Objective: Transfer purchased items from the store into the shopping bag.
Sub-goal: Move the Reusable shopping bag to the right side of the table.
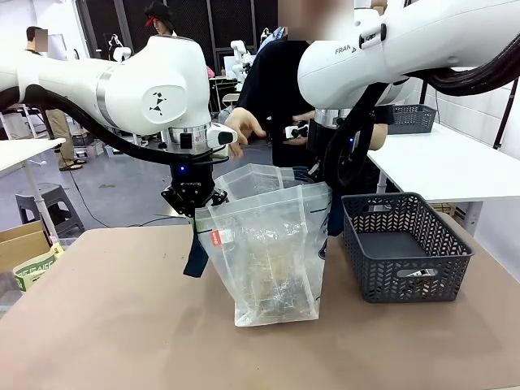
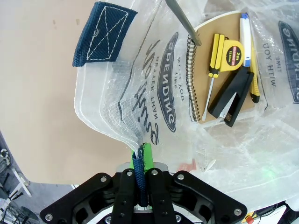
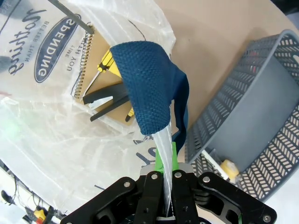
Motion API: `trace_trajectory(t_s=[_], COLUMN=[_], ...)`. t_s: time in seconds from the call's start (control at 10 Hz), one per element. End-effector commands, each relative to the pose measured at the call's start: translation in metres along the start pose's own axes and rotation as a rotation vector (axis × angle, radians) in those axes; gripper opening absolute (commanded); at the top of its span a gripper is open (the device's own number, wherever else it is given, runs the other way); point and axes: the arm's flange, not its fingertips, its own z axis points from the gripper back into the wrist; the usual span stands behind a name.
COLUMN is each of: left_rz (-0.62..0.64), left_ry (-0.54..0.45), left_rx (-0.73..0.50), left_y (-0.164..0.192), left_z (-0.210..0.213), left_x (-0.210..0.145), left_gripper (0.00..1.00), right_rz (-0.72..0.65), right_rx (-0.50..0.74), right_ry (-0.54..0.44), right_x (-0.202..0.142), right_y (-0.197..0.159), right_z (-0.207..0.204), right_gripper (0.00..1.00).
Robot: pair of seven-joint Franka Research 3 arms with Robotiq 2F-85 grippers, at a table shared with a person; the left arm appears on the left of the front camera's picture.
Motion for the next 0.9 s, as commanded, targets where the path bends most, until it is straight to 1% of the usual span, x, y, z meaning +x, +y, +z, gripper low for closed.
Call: trace_trajectory(t_s=[0.0,0.8], left_rz=[0.011,0.011], left_ry=[-0.001,-0.001], left_rx=[0.002,0.002], left_y=[0.0031,0.0031], left_z=[0.0020,0.0020], left_x=[-0.0002,-0.0002], left_gripper=[0.00,0.00], right_rz=[-0.007,-0.007], right_rx=[0.000,0.000], right_ry=[0.005,0.005], right_x=[-0.0019,-0.0019], right_y=[-0.0031,-0.0031], right_z=[0.0001,0.0001], right_gripper=[0.00,0.00])
